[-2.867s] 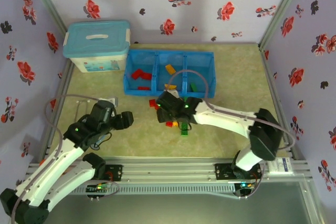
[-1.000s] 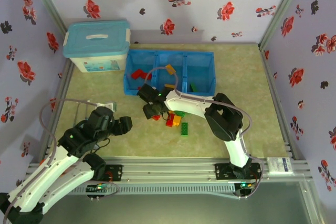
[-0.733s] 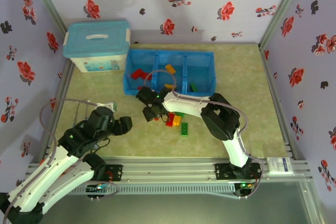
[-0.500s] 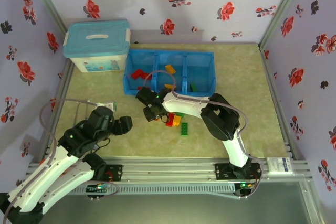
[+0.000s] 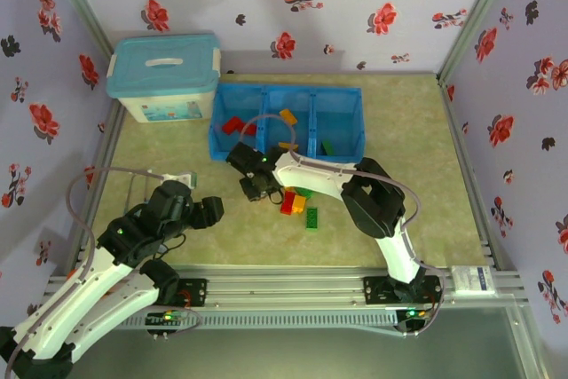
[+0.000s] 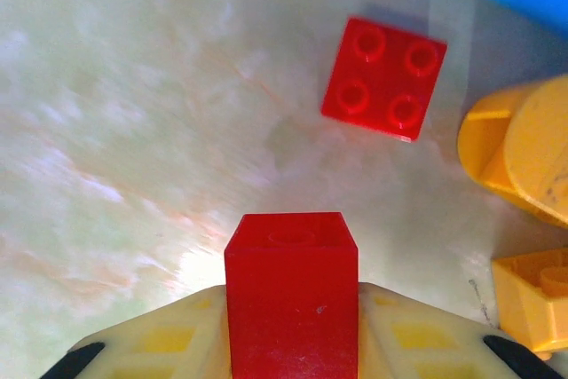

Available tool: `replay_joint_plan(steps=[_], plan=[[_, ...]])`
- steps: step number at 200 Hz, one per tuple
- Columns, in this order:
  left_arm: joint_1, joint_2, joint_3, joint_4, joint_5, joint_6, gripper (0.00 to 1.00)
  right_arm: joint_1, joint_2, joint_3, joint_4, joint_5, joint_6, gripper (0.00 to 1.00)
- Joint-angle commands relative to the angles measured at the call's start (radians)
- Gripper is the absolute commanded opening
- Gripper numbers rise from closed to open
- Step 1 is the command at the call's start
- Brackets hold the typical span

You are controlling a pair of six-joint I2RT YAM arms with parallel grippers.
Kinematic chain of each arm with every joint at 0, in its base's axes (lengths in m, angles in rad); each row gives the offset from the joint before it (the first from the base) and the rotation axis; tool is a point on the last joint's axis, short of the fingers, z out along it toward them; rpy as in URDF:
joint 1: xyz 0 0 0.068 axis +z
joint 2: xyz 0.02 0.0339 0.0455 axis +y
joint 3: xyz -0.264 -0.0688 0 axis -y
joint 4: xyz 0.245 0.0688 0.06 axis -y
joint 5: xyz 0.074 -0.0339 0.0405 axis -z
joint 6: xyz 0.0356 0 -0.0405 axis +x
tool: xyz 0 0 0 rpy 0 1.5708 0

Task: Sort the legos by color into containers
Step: Pick up the lego from the center of the table, then place the lego in the container.

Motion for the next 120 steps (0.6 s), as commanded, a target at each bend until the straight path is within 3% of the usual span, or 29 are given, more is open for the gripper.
replay_joint_plan(steps=[1,40,120], plan=[[-0.007,-0.017,0.023,-0.018,-0.029,0.001,0.72,0.005,0.004,0.094,-0.062,0.041,0.002,0.33],[-0.006,-0.030,0.033,-0.034,-0.033,0.002,0.72,-0.022,0.054,0.289,-0.131,0.069,-0.027,0.32],[-0.007,-0.065,0.021,-0.054,-0.034,-0.004,0.71,-0.135,0.334,0.817,-0.279,0.071,-0.073,0.30]])
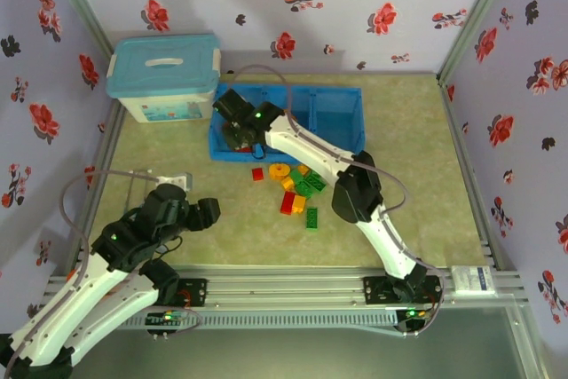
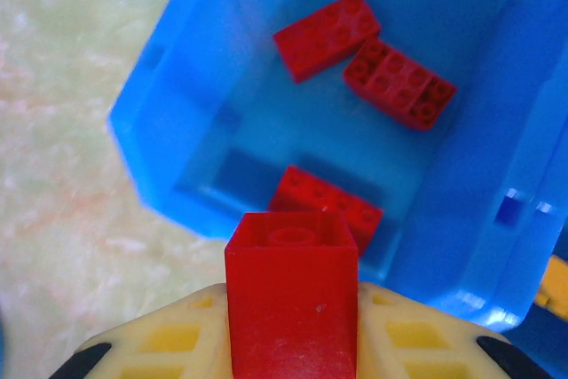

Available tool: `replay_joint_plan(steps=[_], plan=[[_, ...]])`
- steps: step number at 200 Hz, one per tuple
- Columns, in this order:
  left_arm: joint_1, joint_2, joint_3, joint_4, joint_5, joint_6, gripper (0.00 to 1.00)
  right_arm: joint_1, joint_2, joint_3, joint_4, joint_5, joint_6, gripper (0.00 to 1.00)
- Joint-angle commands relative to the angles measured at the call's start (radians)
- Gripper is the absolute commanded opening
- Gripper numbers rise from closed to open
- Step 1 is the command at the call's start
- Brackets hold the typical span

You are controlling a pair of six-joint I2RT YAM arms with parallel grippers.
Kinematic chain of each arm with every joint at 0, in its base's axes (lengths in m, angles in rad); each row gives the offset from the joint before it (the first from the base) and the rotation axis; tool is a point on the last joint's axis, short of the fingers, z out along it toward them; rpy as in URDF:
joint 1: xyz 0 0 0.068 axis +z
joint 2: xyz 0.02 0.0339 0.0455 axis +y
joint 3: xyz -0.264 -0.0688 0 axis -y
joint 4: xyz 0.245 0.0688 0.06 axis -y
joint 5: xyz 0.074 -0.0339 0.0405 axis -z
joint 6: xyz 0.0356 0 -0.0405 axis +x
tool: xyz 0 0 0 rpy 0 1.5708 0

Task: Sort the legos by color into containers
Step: Place the lego in the container.

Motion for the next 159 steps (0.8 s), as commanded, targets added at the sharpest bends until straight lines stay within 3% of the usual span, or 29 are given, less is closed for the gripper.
replay_joint_plan(steps=[1,24,31,39,48,95,159], plan=[[-0.006,-0.012,0.019,-0.023,-0.018,-0.004,0.72,-0.023,0.059,0.103,-0.077,0.023,-0.024,0.30],[-0.007,-0.007,0.010,-0.003,-0.010,-0.006,0.72,-0.044,0.083,0.135,-0.040,0.024,-0.021,0.34],[-0.007,-0.002,0.010,0.003,-0.008,-0.006,0.72,-0.045,0.084,0.139,-0.026,0.024,-0.026,0.46],[-0.007,0.005,0.010,0.007,-0.009,-0.005,0.72,-0.043,0.084,0.149,-0.013,0.028,-0.032,0.69],[-0.007,0.011,0.009,0.011,-0.009,-0.003,0.72,-0.043,0.084,0.163,-0.009,0.034,-0.037,0.78],[-0.010,0.038,0.008,0.036,-0.004,-0.005,0.72,-0.037,0.003,0.126,-0.011,0.045,-0.052,0.77],[-0.036,0.162,-0.001,0.138,0.032,0.006,0.74,-0.012,-0.394,-0.405,0.194,0.089,-0.025,0.77]])
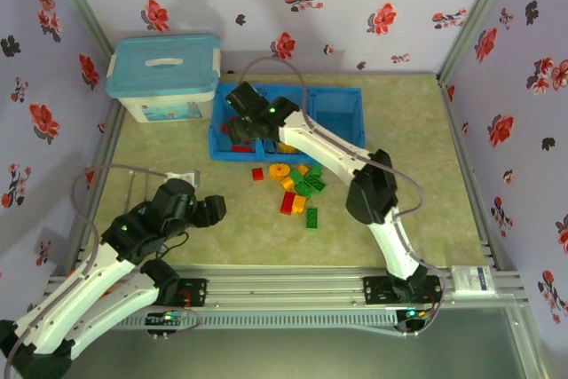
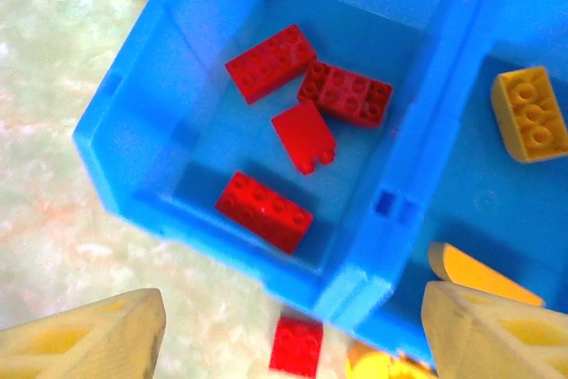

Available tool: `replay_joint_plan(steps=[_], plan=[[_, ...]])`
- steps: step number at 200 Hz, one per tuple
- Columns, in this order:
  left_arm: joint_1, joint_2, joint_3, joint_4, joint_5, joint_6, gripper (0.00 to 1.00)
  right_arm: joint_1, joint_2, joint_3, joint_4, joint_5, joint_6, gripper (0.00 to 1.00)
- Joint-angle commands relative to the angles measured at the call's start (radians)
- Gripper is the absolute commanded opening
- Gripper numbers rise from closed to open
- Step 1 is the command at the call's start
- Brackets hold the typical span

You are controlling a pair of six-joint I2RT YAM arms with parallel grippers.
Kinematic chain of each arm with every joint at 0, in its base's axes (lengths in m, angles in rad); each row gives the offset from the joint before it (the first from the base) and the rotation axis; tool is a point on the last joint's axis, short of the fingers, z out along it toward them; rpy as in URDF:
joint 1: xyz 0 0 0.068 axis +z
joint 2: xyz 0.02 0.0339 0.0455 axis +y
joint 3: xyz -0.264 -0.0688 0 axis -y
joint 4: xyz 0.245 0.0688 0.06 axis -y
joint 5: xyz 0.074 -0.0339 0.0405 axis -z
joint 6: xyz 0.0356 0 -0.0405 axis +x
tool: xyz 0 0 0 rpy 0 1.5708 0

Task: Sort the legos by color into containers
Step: Place the lego in the container, then pick up the lego from the center of the table.

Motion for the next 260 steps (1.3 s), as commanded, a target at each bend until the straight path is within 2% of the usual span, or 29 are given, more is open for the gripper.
replay_joint_plan(steps=[1,81,126,186,260], plan=[[-0.017,0.056,-0.001,0.073,0.022,0.006,0.74,0.009,-0.184,-0.163,0.110,0.039,0.016,0.76],[-0.033,0.413,0.049,0.288,0.018,0.035,0.77,0.012,-0.773,-0.917,0.275,0.154,0.183,0.78],[-0.037,0.667,0.156,0.362,-0.030,0.016,0.75,0.019,-1.052,-1.228,0.274,0.202,0.315,0.77],[-0.022,0.925,0.323,0.373,-0.079,0.042,0.74,0.059,-1.264,-1.425,0.250,0.228,0.429,0.76],[0.004,1.118,0.439,0.368,-0.109,0.050,0.65,0.096,-1.313,-1.474,0.252,0.254,0.458,0.74]])
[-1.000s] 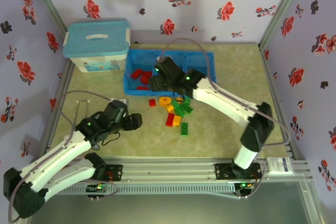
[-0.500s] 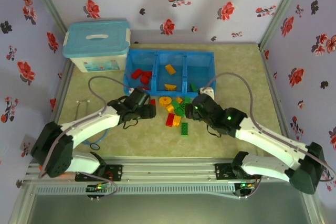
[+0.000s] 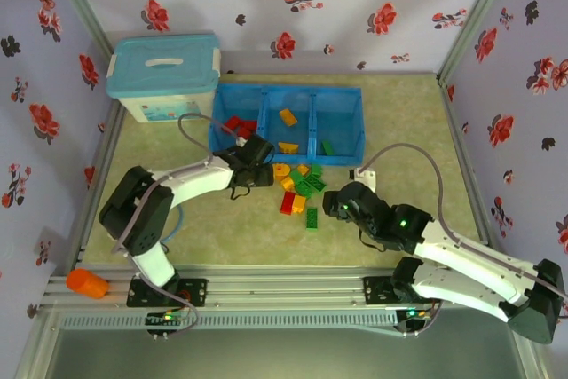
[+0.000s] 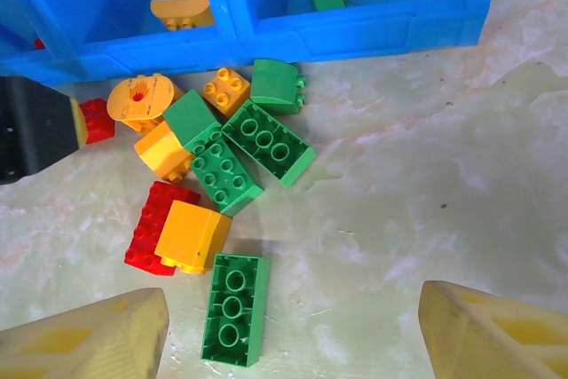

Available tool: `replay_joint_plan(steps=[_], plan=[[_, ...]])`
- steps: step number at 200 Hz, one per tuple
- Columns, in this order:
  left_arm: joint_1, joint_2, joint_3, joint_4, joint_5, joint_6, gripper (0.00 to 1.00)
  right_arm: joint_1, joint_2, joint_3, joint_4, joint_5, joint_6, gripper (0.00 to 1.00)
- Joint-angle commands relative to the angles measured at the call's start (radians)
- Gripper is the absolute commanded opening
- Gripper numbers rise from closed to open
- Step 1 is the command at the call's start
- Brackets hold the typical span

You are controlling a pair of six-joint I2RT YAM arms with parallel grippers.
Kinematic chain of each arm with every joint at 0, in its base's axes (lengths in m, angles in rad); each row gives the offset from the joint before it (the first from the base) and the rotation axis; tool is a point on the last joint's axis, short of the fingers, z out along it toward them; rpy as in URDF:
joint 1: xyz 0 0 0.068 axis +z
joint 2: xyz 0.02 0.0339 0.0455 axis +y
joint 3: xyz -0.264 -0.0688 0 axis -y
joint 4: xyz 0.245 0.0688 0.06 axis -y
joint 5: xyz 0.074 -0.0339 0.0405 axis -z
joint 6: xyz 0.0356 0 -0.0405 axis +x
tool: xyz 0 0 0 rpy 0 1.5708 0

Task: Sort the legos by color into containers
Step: Pick up the lego from the center of the table.

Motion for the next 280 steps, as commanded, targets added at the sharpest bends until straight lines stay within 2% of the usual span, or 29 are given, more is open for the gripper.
replay_joint_plan(steps=[1,75,157,202,249,280], plan=[[0.009,0.042,0.051,-0.005,-0.037,0.019,0.65,0.012,-0.016,-0.019,0.003,0.040,0.031,0.74],[0.015,0.146,0.144,-0.054,-0.086,0.042,0.56,0.011,-0.028,-0.030,0.005,0.045,0.031,0.72],[0.017,0.176,0.129,-0.054,-0.093,0.038,0.41,0.015,-0.036,-0.041,0.010,0.040,0.044,0.71],[0.005,0.123,0.095,-0.059,-0.095,0.038,0.30,0.014,-0.035,-0.047,0.015,0.040,0.049,0.70],[-0.008,-0.022,0.045,-0.083,-0.097,0.024,0.29,0.016,-0.035,-0.047,0.014,0.040,0.052,0.69],[-0.004,-0.138,0.075,-0.132,-0.121,0.060,0.29,0.020,-0.036,-0.048,0.017,0.039,0.055,0.69]])
